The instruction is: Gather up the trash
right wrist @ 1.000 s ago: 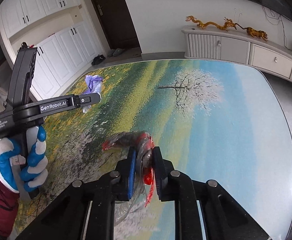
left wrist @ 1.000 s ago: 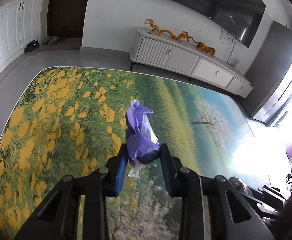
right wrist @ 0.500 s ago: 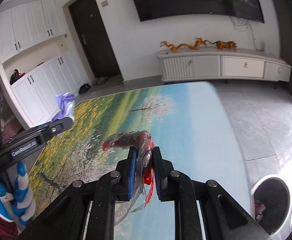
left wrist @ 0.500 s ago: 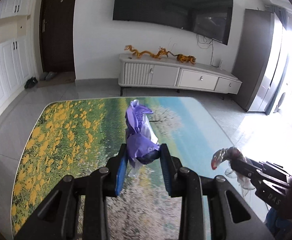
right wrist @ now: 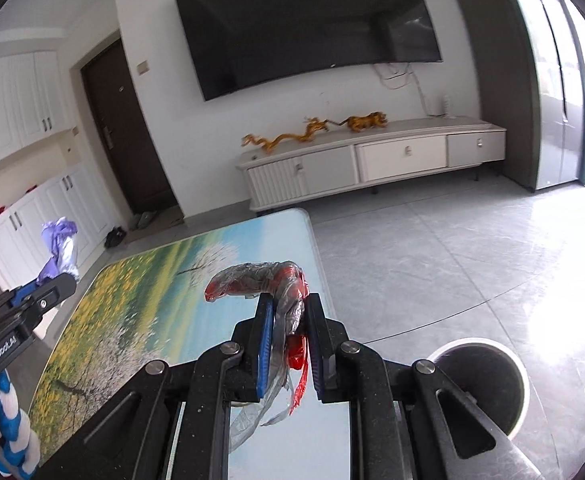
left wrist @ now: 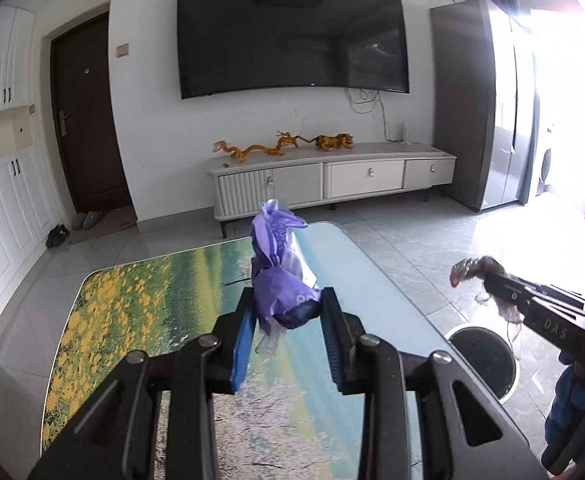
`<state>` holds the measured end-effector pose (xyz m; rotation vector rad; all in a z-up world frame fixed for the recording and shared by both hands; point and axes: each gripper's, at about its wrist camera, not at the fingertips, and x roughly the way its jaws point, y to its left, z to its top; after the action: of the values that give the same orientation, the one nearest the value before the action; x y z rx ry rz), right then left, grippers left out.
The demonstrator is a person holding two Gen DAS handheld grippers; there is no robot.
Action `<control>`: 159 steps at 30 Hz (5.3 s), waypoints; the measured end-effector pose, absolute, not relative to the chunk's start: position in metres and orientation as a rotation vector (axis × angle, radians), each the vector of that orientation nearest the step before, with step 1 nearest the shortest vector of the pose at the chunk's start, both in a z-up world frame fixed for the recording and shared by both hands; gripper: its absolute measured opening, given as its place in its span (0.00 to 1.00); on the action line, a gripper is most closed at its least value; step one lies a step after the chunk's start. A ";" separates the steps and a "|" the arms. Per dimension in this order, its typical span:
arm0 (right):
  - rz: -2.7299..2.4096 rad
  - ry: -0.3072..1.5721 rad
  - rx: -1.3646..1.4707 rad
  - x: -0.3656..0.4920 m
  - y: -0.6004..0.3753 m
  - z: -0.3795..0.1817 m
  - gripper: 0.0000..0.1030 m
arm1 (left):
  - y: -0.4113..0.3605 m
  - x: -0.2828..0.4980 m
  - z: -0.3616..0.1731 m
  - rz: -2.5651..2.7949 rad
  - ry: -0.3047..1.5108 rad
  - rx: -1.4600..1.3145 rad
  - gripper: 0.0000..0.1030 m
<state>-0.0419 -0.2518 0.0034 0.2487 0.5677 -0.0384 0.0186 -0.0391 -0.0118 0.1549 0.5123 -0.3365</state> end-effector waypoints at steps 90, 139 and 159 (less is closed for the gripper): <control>-0.304 0.499 0.139 -0.053 -0.245 0.014 1.00 | -0.038 0.008 -0.005 -0.090 0.458 0.057 1.00; -0.381 0.515 0.165 -0.065 -0.266 -0.005 1.00 | -0.035 0.012 -0.024 -0.054 0.498 0.109 1.00; -0.402 0.514 0.154 -0.067 -0.270 -0.005 1.00 | -0.048 0.010 -0.027 -0.096 0.509 0.128 1.00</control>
<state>-0.0671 -0.2698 -0.0055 0.1543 0.5137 -0.4018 0.0098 -0.0477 -0.0269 0.1285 0.5086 -0.0959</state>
